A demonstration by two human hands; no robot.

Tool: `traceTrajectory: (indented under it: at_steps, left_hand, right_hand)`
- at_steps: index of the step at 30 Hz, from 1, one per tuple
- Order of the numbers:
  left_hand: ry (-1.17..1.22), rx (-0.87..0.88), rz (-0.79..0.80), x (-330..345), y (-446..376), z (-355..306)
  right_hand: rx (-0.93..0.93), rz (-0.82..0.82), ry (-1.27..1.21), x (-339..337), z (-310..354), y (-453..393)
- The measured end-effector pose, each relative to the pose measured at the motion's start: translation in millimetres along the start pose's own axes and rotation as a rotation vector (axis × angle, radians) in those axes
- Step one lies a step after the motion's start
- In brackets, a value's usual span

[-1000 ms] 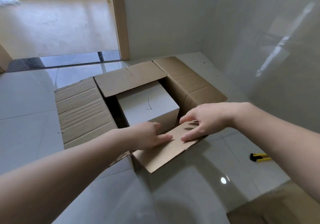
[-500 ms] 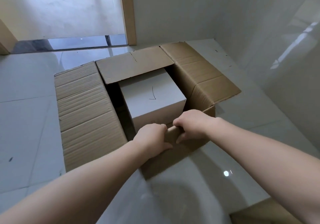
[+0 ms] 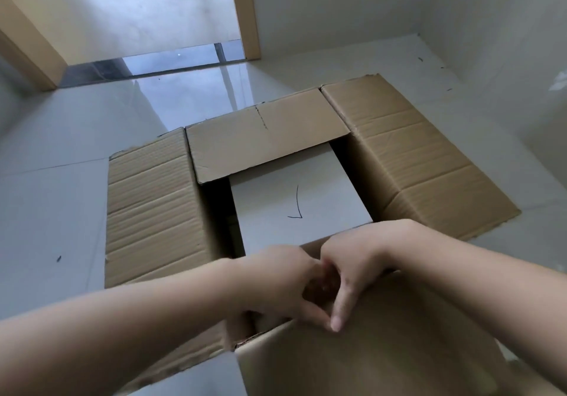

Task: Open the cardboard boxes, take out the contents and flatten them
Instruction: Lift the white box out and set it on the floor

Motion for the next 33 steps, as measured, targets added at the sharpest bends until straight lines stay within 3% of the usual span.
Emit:
traceTrajectory:
  at_steps: [3,9,11,14,18,20,25,29,33]
  left_hand:
    - [0.044,0.032,-0.072,-12,-4,27]
    - [0.153,-0.225,-0.359,-24,-29,83]
    - [0.175,-0.386,-0.321,-23,-39,101]
    - [-0.034,-0.483,-0.296,-26,-40,118]
    - [-0.22,-0.334,-0.732,-64,-26,140]
    - [-0.315,-0.337,-0.821,-95,-21,161]
    - [-0.462,-0.619,-0.553,-138,-32,234]
    - [-0.256,-0.723,-0.389,-122,-56,276]
    - [-0.088,-0.703,-0.399,-104,-68,287]
  right_hand:
    - [-0.062,-0.256,-0.078,-13,-16,0]
    - [-0.013,-0.66,0.0,-30,-41,0]
    - [0.022,-0.688,0.132,-32,-42,-4]
    - [0.083,-0.657,0.186,-33,-44,-13]
    - [0.129,-0.682,0.182,-41,-40,-31]
    - [0.182,-0.661,0.139,-47,-38,-41]
    - [0.326,-0.649,0.078,-60,-37,-63]
    - [0.382,-0.61,0.012,-54,-39,-72]
    - [0.383,-0.626,-0.028,-50,-41,-74]
Point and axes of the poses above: each hand's wrist, its own y-axis away from the middle knuckle, its own x-axis out of the palm, z = x × y, the point moved 2 cm from there along -y, towards the middle knuckle, and after that the axes turned 6 degrees about -y, right-handed, at the moved point
